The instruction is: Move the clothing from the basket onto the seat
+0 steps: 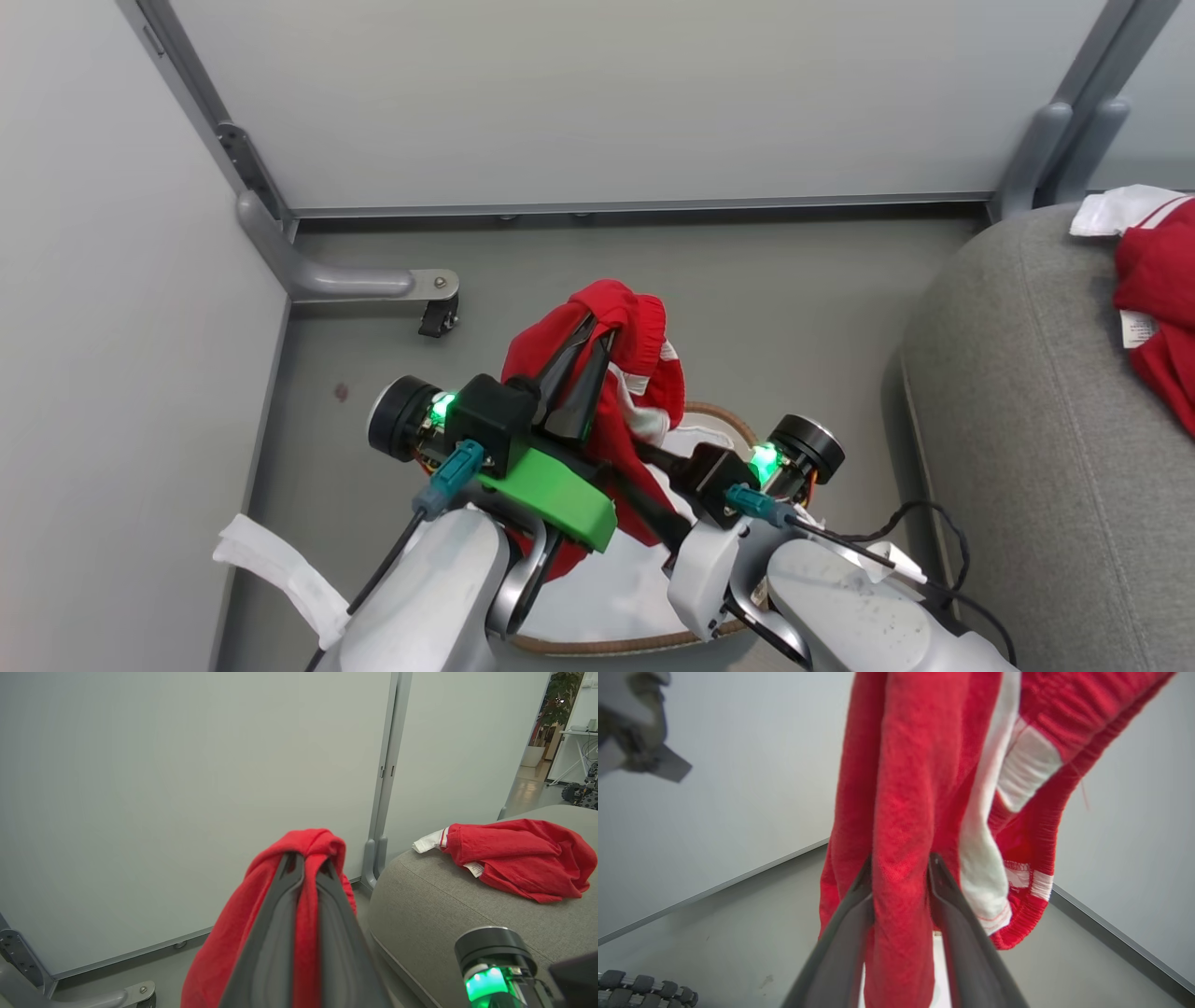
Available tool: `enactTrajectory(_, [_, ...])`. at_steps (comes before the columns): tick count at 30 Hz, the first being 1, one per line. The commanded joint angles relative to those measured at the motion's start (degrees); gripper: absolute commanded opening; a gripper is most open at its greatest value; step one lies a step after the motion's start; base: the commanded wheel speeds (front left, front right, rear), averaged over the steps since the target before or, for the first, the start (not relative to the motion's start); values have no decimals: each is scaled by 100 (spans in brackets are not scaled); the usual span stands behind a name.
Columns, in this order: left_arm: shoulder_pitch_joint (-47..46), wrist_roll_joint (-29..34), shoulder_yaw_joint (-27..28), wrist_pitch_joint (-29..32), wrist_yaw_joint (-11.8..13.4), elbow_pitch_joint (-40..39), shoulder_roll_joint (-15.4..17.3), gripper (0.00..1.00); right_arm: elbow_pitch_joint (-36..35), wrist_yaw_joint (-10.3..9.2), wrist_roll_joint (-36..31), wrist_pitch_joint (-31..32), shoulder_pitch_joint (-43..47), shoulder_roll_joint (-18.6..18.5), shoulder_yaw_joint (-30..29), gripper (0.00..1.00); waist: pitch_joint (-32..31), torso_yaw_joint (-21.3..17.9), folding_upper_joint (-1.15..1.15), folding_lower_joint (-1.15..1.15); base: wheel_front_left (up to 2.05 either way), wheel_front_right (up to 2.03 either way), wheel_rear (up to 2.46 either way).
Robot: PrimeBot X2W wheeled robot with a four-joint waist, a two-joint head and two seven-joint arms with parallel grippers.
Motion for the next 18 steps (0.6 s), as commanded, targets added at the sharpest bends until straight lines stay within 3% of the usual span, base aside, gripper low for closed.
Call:
enactTrajectory(1, [-99, -54, 6, -3, 54, 0, 6, 0, 41, -8, 117, -13, -79, -21, 8, 0, 36, 84, 0, 0, 0, 0, 0])
enactTrajectory(9, [-44, 40, 151, -2, 94, 37, 7, 0, -141, -8, 281, -13, -41, -23, -296, 0, 95, 34, 0, 0, 0, 0, 0])
enactTrajectory(11, [7, 91, 224, -2, 107, 91, 11, 84, -311, -8, 289, -13, 55, -22, -438, 0, 95, -42, 0, 0, 0, 0, 0])
enactTrajectory(12, [30, 138, 264, -2, 112, 108, 20, 100, -399, -8, 276, -13, 122, -24, -511, 0, 87, -97, 0, 0, 0, 0, 0])
enactTrajectory(18, [213, 312, 578, 0, 91, 272, 117, 100, -882, -8, 207, -13, 434, -25, -810, 0, 44, -631, 0, 0, 0, 0, 0])
